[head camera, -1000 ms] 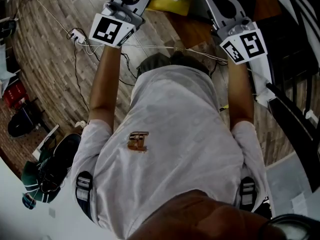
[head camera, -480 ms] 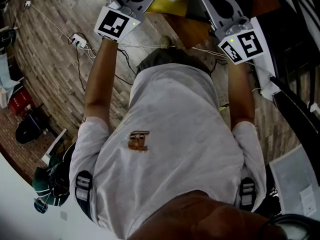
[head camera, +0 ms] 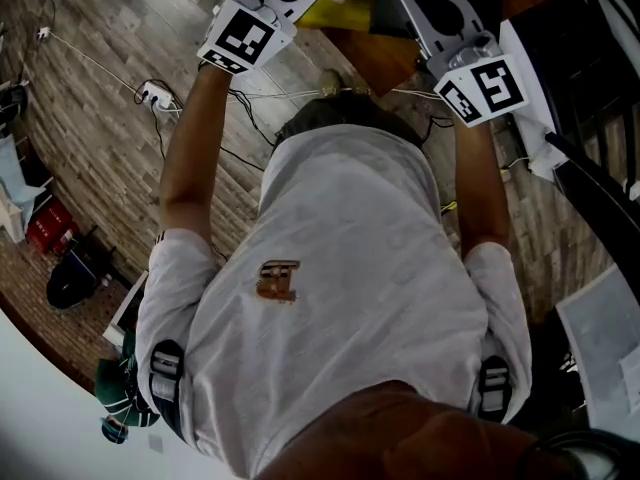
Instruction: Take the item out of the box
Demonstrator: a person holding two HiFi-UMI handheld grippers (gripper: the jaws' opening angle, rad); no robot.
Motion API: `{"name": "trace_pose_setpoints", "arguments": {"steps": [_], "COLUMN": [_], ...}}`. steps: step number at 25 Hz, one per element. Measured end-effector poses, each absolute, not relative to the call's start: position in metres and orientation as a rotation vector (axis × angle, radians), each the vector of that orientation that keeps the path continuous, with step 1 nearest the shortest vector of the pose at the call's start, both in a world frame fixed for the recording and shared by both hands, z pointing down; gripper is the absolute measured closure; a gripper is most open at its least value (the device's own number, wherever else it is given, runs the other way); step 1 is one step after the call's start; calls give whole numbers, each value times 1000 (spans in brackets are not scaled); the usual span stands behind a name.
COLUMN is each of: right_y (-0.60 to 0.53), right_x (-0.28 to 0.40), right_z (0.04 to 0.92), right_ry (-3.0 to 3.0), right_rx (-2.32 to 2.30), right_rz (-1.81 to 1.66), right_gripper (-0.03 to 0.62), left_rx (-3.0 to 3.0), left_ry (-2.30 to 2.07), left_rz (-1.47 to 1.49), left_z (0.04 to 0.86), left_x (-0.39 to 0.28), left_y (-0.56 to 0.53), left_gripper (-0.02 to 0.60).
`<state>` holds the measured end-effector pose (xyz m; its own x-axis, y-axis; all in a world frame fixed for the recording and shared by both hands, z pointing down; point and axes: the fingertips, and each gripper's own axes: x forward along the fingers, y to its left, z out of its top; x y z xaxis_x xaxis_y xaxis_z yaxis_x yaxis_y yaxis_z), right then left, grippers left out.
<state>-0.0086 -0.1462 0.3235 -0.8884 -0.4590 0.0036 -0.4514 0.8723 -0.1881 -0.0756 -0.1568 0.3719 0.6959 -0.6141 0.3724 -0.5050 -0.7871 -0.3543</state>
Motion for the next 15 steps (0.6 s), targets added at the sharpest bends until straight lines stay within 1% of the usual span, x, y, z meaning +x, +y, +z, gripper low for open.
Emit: {"name": "trace_pose_setpoints", "arguments": {"steps": [2,4,15], "right_y": [-145,-144,-151], "right_x": [-8,-8,-11], "right_z": [325,327,340], "right_ry": [3003,3006,3000], "right_rx": [-746,-760,-824], "right_rz": [-289,-292,-326], "right_gripper": [563,563,563], "left_rx": [-2684,-2681,-2609], "left_ry": [839,780,435], "left_rz": [-761,-823,-1168], "left_z": [381,391,459], "left_x": [-73,-71,-66], "left_y": [-157,-157,-156], "left_gripper": [507,475,356]}}
